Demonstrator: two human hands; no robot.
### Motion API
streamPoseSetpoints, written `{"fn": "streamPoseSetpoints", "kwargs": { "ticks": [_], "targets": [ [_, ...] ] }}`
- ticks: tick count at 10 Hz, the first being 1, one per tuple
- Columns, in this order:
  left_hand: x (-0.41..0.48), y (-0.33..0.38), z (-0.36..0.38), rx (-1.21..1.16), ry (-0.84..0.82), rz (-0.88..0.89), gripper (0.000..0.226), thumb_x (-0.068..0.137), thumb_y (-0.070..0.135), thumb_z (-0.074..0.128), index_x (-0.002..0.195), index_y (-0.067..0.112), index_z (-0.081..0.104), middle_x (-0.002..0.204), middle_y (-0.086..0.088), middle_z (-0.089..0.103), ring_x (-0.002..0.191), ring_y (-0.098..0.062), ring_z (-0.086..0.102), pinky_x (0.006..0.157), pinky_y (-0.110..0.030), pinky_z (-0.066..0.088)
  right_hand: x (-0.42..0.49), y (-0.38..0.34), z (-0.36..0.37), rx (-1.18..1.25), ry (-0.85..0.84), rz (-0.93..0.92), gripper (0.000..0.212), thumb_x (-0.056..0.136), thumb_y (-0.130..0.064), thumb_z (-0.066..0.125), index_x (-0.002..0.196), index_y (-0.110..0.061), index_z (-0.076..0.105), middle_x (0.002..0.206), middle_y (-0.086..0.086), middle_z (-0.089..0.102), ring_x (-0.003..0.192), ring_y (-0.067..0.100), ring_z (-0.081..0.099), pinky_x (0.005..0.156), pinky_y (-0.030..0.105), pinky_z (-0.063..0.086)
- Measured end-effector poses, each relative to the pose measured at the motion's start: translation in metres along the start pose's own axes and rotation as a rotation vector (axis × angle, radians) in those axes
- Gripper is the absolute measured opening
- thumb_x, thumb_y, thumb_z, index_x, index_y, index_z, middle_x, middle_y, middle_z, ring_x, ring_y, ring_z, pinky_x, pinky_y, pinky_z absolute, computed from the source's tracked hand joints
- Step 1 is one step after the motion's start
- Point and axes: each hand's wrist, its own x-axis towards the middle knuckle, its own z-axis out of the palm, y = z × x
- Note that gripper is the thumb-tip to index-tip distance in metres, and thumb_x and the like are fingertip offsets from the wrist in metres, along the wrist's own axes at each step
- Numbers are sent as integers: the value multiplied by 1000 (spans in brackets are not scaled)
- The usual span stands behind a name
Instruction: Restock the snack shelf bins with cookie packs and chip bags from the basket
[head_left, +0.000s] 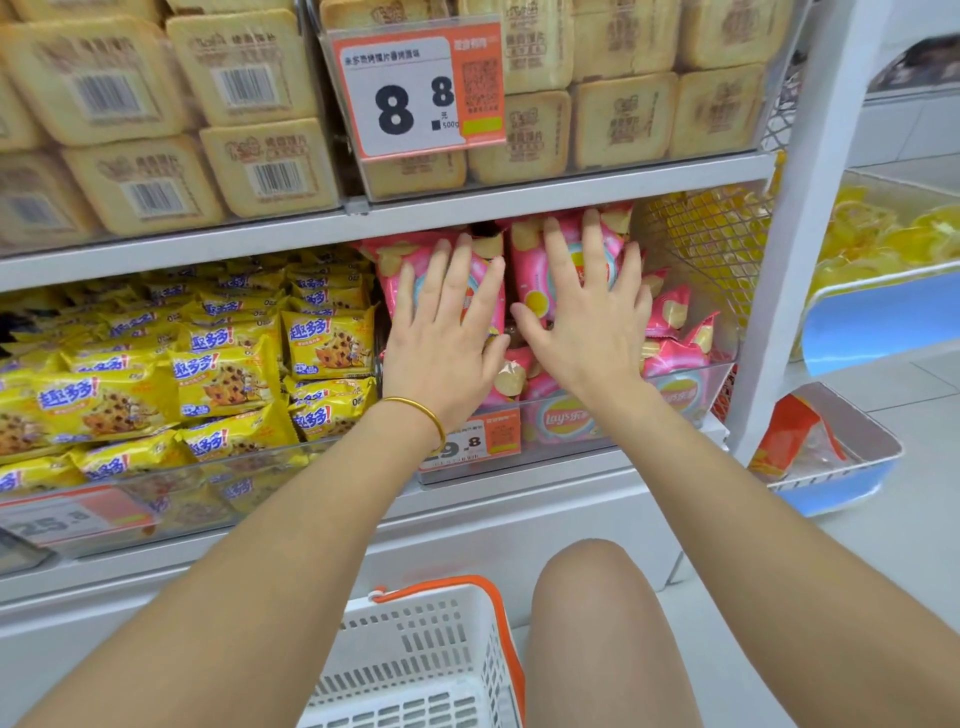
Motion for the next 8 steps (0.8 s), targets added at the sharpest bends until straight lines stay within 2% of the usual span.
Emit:
{"fn": "streamPoseSetpoints", "kwargs": {
  "ticks": [1,2,3,4,5,7,8],
  "targets": [
    [-2,-2,0,36,22,-18,62,91,43,31,146,14,29,153,-18,24,142,-32,22,114,-53,12,2,4,-2,1,73,-22,69,90,-56,42,149,-32,17,159,2,11,142,42,9,108,61,19],
    [-5,-5,4,64,-14,-23,63,93,45,26,147,15,26,153,-18,23,142,-32,22,114,-52,13,2,5,2,-4,94,-80,60,93,-50,38,146,-24,29,156,4,22,142,39,15,109,59,24],
    [-7,-6,6,62,-50,-33,64,93,46,22,148,15,25,154,-18,22,142,-32,21,115,-52,16,2,6,6,-19,80,-97,58,94,-49,37,146,-23,31,156,3,23,143,37,14,109,58,24],
    [-8,-6,2,59,-13,-16,62,94,46,25,148,14,25,153,-19,22,142,-32,21,115,-52,14,-1,10,4,4,112,-102,58,95,-49,36,147,-25,28,156,3,22,144,36,12,110,56,21],
    [-15,-3,-2,54,24,6,61,96,44,25,148,13,25,154,-18,19,143,-31,17,115,-52,11,-10,14,4,26,211,-135,56,95,-43,37,146,-19,33,154,6,29,142,36,20,109,53,28],
    [-26,-2,0,58,-70,25,64,93,45,23,147,10,29,154,-19,21,143,-32,19,115,-51,15,-18,12,11,-7,201,-177,54,96,-37,38,142,-9,40,151,11,34,140,33,29,107,49,36],
    [-24,-1,-10,30,-57,9,63,92,44,27,144,10,36,152,-19,26,141,-32,24,115,-48,15,-22,9,3,10,227,-177,53,96,-36,37,141,-8,42,149,12,37,139,34,31,107,48,37]
  ]
}}
